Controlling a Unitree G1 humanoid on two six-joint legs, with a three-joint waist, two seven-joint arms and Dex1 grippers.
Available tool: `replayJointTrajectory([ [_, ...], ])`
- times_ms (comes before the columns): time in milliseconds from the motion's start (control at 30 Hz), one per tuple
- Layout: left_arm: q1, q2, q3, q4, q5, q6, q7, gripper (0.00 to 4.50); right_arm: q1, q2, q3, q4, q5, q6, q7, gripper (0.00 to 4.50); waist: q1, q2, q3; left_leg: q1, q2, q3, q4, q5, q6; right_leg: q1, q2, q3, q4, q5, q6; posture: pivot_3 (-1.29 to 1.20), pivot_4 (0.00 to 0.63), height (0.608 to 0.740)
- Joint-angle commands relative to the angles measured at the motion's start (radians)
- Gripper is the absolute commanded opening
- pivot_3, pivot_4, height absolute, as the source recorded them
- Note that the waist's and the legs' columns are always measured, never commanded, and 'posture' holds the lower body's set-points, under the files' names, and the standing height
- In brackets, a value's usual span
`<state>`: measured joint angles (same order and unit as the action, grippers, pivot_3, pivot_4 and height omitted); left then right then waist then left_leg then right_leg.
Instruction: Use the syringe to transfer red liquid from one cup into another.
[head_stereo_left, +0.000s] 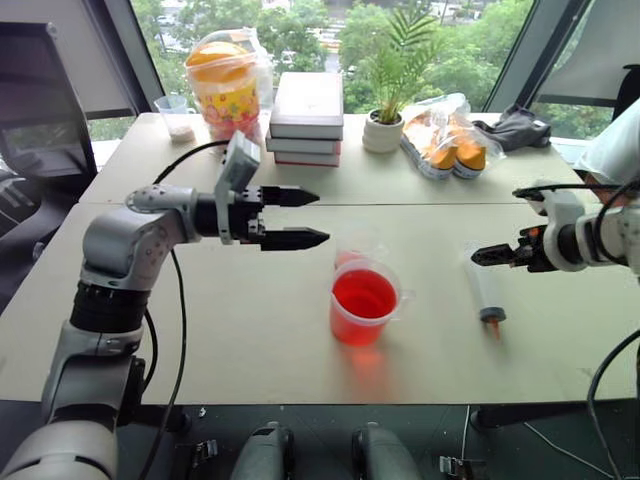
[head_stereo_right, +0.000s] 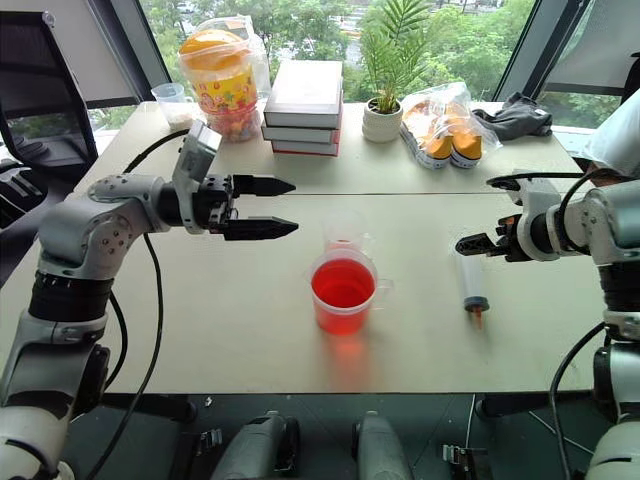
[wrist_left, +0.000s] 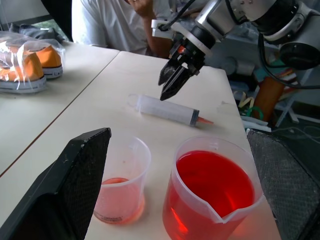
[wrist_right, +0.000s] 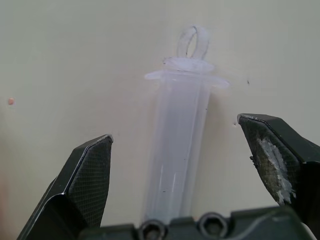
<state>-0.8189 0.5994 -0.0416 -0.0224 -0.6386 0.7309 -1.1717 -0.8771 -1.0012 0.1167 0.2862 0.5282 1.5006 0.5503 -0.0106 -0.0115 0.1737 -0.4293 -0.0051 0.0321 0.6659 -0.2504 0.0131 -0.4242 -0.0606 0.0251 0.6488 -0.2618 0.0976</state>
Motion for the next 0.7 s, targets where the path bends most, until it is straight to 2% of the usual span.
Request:
replayJointTrajectory([
  [33, 0.017, 0.001, 0.016, -0.032, -0.002, -0.018, 0.006, 4.5, -0.064, 0.022, 0.055, 0.085, -0.058, -0.032, 0.034, 4.41, -0.002, 0.0, 0.0, 0.0, 0.0, 0.0, 0.0, 0.0, 0.0, 0.0, 0.0, 0.0, 0.0, 0.0, 0.0, 0.0, 0.15, 0.74],
  [333, 0.068, 0.001, 0.029, -0.103, -0.014, -0.011, 0.05, 4.5, -0.1, 0.122, 0.179, 0.267, -0.19, -0.18, 0.127, 4.41, -0.004, 0.0, 0.0, 0.001, 0.0, 0.001, 0.0, 0.0, 0.0, 0.0, 0.001, 0.0, 0.001, 0.0, 0.0, 0.0, 0.15, 0.74],
  [433, 0.069, 0.001, 0.033, -0.111, -0.018, -0.009, 0.062, 4.5, -0.11, 0.151, 0.197, 0.316, -0.234, -0.224, 0.15, 3.57, -0.004, 0.0, 0.0, 0.001, 0.0, 0.001, 0.001, 0.0, 0.0, 0.001, 0.001, 0.0, 0.001, 0.0, 0.0, 0.0, 0.15, 0.74],
  [567, 0.072, 0.004, 0.034, -0.119, -0.018, -0.008, 0.07, 4.5, -0.122, 0.172, 0.194, 0.349, -0.272, -0.238, 0.178, 1.57, -0.009, 0.0, 0.0, 0.002, 0.0, 0.001, 0.001, 0.0, 0.0, 0.002, 0.001, 0.0, 0.001, 0.0, 0.0, 0.0, 0.15, 0.74],
  [600, 0.072, 0.004, 0.034, -0.12, -0.018, -0.009, 0.069, 4.5, -0.123, 0.175, 0.193, 0.352, -0.279, -0.238, 0.185, 1.39, -0.009, 0.0, 0.0, 0.002, 0.0, 0.001, 0.001, 0.0, 0.0, 0.002, 0.002, 0.0, 0.001, 0.0, 0.0, 0.0, 0.15, 0.74],
  [700, 0.062, 0.006, 0.033, -0.116, -0.018, -0.004, 0.068, 4.5, -0.132, 0.169, 0.166, 0.317, -0.285, -0.211, 0.193, 1.39, -0.009, 0.0, 0.0, 0.002, 0.001, 0.0, 0.001, 0.0, 0.0, 0.002, 0.002, 0.0, 0.002, 0.0, 0.0, 0.0, 0.15, 0.74],
])
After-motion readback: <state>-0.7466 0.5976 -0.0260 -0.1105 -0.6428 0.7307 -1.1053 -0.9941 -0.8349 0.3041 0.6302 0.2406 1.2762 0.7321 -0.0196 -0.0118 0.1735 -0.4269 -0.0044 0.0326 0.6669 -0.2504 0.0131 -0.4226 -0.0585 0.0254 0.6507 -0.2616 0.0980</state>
